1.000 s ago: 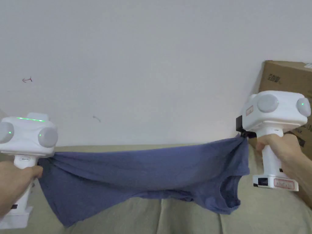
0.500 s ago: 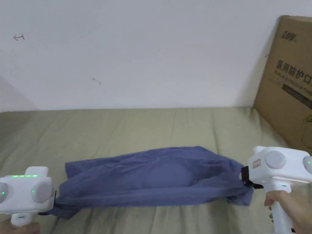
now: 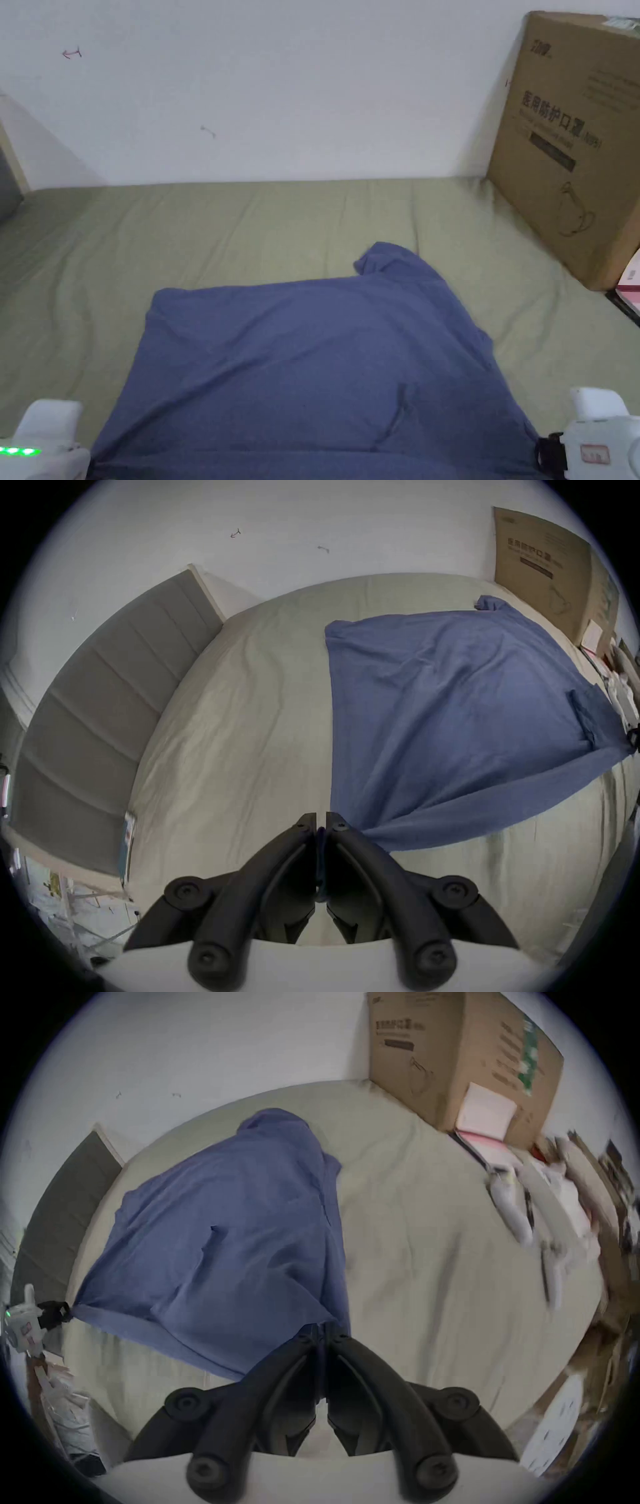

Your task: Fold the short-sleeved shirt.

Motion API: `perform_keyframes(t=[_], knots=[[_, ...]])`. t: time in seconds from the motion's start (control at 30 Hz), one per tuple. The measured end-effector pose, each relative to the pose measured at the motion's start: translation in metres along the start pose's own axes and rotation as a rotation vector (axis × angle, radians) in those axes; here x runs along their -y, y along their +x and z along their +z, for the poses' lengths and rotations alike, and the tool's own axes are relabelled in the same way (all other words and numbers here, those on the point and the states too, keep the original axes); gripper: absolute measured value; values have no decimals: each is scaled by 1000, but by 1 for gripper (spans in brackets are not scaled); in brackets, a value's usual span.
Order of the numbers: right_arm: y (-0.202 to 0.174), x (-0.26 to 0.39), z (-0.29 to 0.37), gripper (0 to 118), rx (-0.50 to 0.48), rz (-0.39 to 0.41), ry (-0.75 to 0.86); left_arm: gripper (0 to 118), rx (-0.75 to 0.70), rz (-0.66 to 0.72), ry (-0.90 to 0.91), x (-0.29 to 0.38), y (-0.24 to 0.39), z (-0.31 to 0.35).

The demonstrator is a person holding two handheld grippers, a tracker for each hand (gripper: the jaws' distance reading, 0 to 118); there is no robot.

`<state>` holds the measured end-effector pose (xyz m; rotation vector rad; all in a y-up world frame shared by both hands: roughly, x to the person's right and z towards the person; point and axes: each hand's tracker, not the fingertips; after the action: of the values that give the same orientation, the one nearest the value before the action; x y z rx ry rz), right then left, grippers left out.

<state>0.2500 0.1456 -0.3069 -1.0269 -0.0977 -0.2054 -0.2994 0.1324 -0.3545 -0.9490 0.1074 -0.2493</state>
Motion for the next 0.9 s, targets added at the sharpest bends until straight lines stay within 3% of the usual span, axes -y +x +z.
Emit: perform_keyframes(t=[0.07, 0.2, 0.37, 0.43, 0.47, 0.5, 0.53, 0.57, 0.6, 0.67, 0.7, 0.73, 0.77, 0.8, 0.83, 0.9], knots=[[10, 33, 9, 3, -45, -58, -15, 3, -7, 0, -8, 28, 1, 16], [31, 78, 8, 3, -8, -55, -38, 3, 14, 5, -40, 75, 2, 37], [45, 89, 14, 3, -13, -92, -11, 4, 34, 29, -32, 105, 7, 50], [45, 87, 15, 3, -20, -85, 10, 15, 30, 44, -21, 106, 9, 55], [43, 84, 16, 4, -22, -78, 13, 35, 20, 50, -17, 107, 8, 57], [41, 82, 16, 16, -19, -44, 9, 69, 34, 65, -10, 106, 5, 60], [39, 81, 17, 41, -9, -16, 7, 87, 54, 88, 3, 107, 4, 64], [28, 86, 27, 71, -1, 6, 8, 96, 78, 113, 16, 107, 3, 69], [25, 88, 31, 92, 2, 21, 19, 97, 96, 133, 26, 108, 2, 76], [19, 90, 43, 91, -11, 48, 46, 96, 120, 153, 39, 110, -1, 90], [13, 95, 52, 90, -12, 53, 46, 89, 141, 157, 49, 115, -3, 98], [11, 97, 57, 85, -18, 60, 54, 75, 176, 169, 66, 118, -3, 104], [7, 101, 62, 70, -50, 78, 86, 48, 200, 179, 82, 124, -3, 109], [3, 104, 66, 27, -61, 87, 90, 6, 208, 171, 66, 129, -3, 112], [-1, 109, 70, 0, -60, 90, 92, 0, 218, 170, 60, 135, -1, 113], [-8, 118, 70, 0, -52, 86, 93, 0, 217, 174, 32, 145, 4, 113]])
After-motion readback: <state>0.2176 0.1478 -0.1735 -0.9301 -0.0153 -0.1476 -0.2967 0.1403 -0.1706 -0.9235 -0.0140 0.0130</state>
